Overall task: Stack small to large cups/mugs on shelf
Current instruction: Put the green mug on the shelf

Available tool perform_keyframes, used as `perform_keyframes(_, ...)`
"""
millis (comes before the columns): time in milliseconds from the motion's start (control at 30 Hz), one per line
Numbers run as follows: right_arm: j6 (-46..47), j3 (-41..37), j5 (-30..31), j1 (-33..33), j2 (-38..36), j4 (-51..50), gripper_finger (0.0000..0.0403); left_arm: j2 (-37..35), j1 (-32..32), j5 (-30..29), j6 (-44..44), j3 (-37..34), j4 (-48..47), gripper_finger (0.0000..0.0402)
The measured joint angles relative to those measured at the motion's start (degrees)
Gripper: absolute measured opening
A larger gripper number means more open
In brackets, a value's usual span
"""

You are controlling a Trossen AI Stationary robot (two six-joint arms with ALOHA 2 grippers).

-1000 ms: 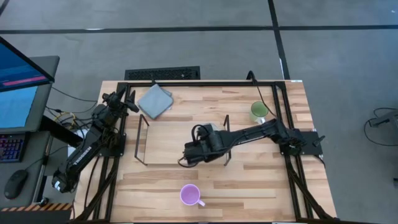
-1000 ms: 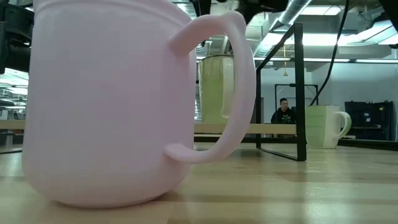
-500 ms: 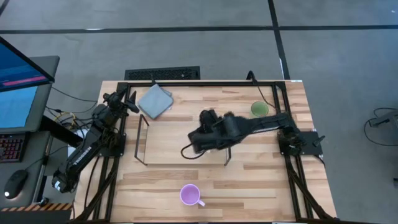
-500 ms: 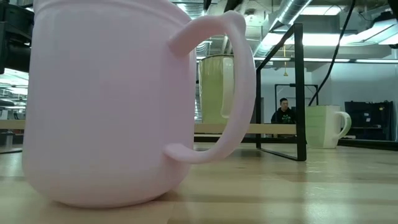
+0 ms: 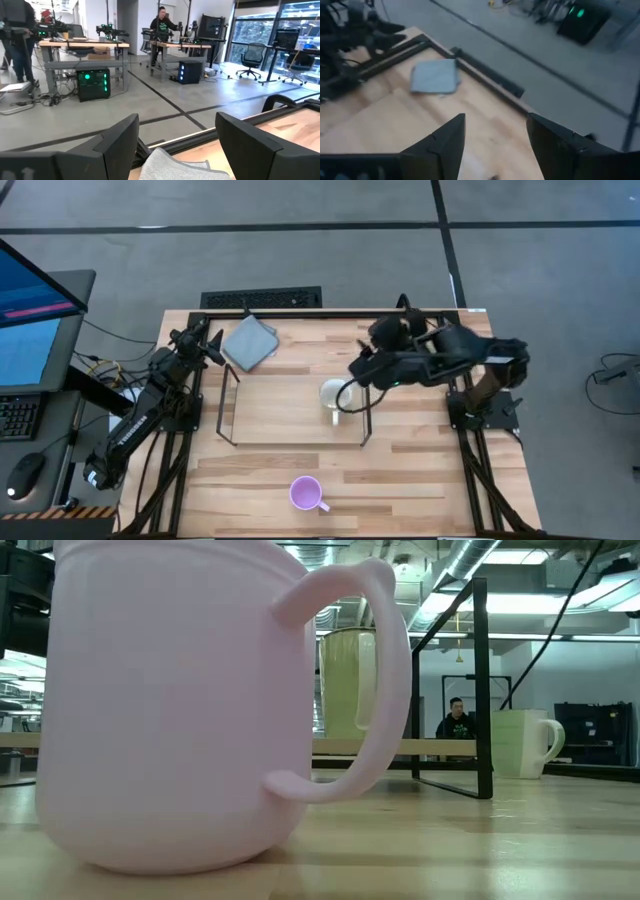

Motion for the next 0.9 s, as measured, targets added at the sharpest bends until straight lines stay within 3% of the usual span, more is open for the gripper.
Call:
perform_keyframes(233,-3.04,-10.60,0.21,-8.71,-10.66,-0.02,0.0233,0.00,0.00,1.24,-0.09,0.00,-0.25,0.0254)
perform_keyframes(500,-1.06,-33.27,0.30,-17.12,-27.61,-0.07,0.0233,0.00,0.00,1.24,2.19,0.00,-0.26,0.0254)
perform_keyframes(733,12.18,-54.40,-0.78,-15.38,-43.74,3.66,0.0233,0.00,0.00,1.24,2.30,0.00,-0.26,0.0254)
perform_keyframes(900,20.00,-64.03,-9.01,-11.98,-49.63,5.67,0.0233,0.00,0.01,1.24,2.32,0.00,-0.26,0.0254)
